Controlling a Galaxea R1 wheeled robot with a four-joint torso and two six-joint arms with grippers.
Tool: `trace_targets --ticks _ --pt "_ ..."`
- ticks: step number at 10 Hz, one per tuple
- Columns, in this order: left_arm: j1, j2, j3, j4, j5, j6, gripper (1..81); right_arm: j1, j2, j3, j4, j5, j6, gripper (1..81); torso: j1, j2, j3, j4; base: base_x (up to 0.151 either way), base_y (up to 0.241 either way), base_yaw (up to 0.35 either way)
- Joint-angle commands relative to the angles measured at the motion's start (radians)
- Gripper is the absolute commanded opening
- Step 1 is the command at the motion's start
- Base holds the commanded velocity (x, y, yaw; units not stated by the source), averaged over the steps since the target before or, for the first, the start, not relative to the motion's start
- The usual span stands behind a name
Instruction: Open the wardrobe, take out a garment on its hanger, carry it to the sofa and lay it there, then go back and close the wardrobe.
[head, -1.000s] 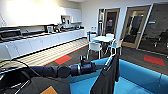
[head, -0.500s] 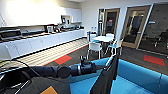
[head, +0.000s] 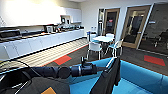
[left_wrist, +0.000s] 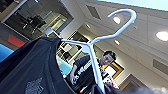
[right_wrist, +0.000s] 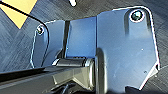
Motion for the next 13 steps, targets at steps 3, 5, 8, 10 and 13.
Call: trace_targets --ticks 3,5,8,10,13 --pt "-0.160 0.005 0.021 0.037 -0.028 0.019 1.0 0.045 0.007 0.005 0.008 -0.039 -0.001 81.1 0.000 0.000 -0.075 0.000 0.086 0.000 0.000" --pt "-0.158 0.005 0.021 0.037 -0.028 0.019 1.0 0.046 0.007 0.005 0.008 -0.039 -0.001 81.1 0.000 0.000 -0.122 0.000 0.072 0.000 0.000" --pt "-0.160 0.012 0.021 0.039 -0.028 0.017 1.0 0.047 0.007 0.007 0.006 -0.039 -0.003 81.1 0.001 0.000 -0.130 0.000 0.072 0.000 0.000" --pt "-0.160 0.029 0.016 0.039 -0.028 0.017 1.0 0.047 0.007 0.005 0.006 -0.039 -0.001 81.1 0.002 0.001 -0.149 0.000 0.072 0.000 0.000" --pt "-0.160 0.060 0.002 0.039 -0.028 0.019 1.0 0.047 0.007 0.004 0.006 -0.041 -0.001 81.1 0.001 0.001 -0.149 0.000 0.076 0.000 0.000"
